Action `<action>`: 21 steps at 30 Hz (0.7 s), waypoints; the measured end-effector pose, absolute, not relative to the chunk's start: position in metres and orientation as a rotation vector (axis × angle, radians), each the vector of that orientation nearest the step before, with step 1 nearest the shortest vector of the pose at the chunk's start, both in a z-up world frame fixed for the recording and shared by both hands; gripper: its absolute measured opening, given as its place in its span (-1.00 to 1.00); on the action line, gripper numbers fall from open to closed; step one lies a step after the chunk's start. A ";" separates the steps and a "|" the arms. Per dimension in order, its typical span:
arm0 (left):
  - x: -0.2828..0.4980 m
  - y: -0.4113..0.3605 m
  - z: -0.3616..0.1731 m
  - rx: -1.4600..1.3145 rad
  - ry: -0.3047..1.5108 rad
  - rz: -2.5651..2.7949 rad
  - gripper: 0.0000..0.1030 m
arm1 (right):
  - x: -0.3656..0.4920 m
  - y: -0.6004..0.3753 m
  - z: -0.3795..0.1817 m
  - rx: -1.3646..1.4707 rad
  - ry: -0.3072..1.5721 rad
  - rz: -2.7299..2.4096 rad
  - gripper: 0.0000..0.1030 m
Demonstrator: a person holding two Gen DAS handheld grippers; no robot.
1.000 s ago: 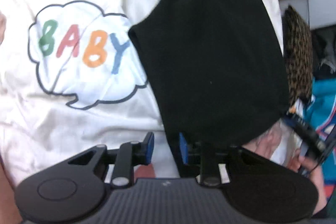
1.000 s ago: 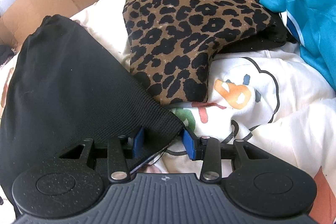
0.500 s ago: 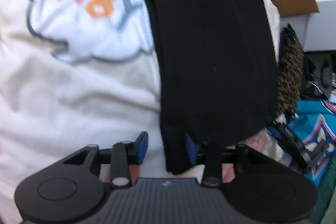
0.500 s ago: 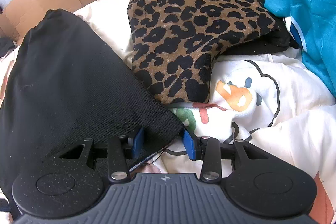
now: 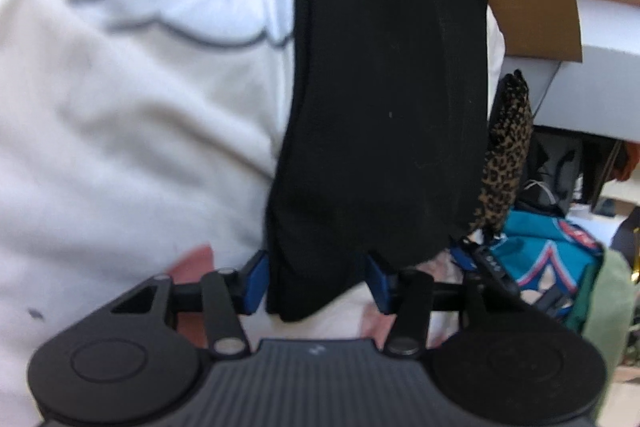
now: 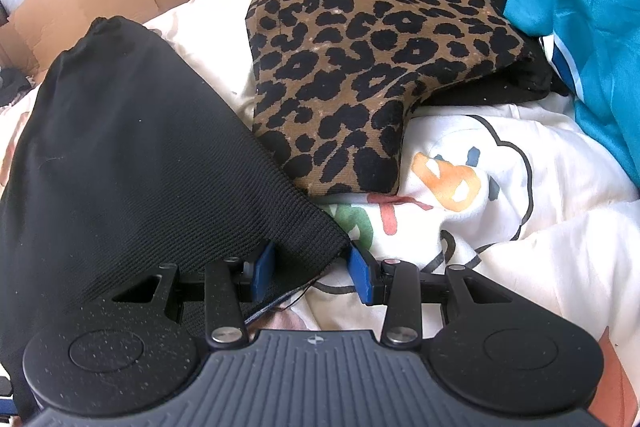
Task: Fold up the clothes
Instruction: 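Lift the black shorts up off the duvet with the left gripper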
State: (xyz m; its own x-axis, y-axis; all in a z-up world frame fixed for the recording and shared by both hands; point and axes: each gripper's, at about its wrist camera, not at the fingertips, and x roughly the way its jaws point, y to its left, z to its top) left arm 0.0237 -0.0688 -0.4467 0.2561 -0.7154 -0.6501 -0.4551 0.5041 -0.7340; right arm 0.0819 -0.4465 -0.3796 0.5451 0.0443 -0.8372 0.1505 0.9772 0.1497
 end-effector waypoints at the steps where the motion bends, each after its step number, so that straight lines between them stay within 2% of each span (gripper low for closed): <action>1: 0.022 -0.068 -0.448 -1.144 1.381 -0.241 0.04 | 0.082 -0.447 -0.379 0.214 0.994 -0.062 -0.11; 8: 0.011 -0.068 -0.456 -1.263 1.372 -0.241 0.04 | 0.082 -0.447 -0.379 0.220 0.985 -0.061 -0.11; 21: 0.011 -0.086 -0.459 -1.268 1.249 -0.152 -0.03 | 0.080 -0.450 -0.380 0.221 0.980 -0.042 -0.11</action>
State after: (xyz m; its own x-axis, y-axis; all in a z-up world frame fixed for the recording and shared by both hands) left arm 0.0109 -0.0864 -0.4594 0.3973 -0.6860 -0.6096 -0.5193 0.3796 -0.7656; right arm 0.0798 -0.4497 -0.3795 0.5583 0.0643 -0.8271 0.1349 0.9767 0.1670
